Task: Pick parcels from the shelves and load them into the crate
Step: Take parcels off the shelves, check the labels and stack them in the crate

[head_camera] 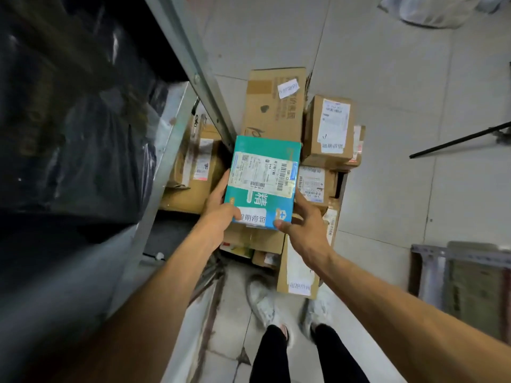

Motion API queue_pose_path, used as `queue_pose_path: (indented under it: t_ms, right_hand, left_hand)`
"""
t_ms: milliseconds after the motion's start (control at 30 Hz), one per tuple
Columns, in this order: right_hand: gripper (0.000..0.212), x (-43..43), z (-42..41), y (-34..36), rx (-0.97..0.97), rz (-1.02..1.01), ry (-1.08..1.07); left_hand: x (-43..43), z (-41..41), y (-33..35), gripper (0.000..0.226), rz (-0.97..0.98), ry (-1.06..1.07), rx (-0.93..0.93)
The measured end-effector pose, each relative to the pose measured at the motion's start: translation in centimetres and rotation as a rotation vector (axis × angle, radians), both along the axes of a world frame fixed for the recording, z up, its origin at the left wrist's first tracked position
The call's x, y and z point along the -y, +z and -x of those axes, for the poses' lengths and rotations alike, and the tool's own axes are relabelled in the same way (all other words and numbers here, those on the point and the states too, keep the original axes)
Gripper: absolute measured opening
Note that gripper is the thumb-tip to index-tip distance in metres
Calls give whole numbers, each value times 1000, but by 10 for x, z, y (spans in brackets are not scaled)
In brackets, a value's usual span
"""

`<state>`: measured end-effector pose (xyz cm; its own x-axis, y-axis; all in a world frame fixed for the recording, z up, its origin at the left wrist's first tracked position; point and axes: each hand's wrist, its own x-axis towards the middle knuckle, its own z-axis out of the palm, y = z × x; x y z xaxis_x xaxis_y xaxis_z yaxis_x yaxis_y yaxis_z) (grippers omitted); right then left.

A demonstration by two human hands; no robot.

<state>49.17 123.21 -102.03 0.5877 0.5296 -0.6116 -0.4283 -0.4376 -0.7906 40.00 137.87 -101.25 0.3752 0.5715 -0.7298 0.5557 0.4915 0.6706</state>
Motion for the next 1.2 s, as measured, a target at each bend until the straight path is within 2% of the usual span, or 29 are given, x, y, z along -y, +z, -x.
queue_pose_path:
  t_ms: [367, 500, 633, 733, 867, 1033, 1200]
  right_hand:
    - [78, -9, 3, -25, -38, -7, 6]
    - [78, 2, -7, -21, -6, 83, 58]
    - [71, 5, -21, -9, 26, 224, 214]
    - [64, 4, -32, 12, 70, 318, 304]
    - [53, 11, -58, 68, 277, 426, 626]
    - [45, 31, -113, 186, 475, 507, 901]
    - [64, 57, -158, 329, 649, 597, 950]
  left_hand:
    - [-11, 0, -21, 100, 3, 4, -57]
    - [-5, -5, -19, 100, -45, -64, -60]
    - [2, -13, -2, 103, -165, -224, -137]
    - [5, -23, 22, 94, -402, -402, -290]
    - [10, -46, 74, 81, -430, -618, -321]
    - [24, -103, 198, 39, -470, -1067, -351]
    - [46, -158, 342, 29, -657, -1292, -312]
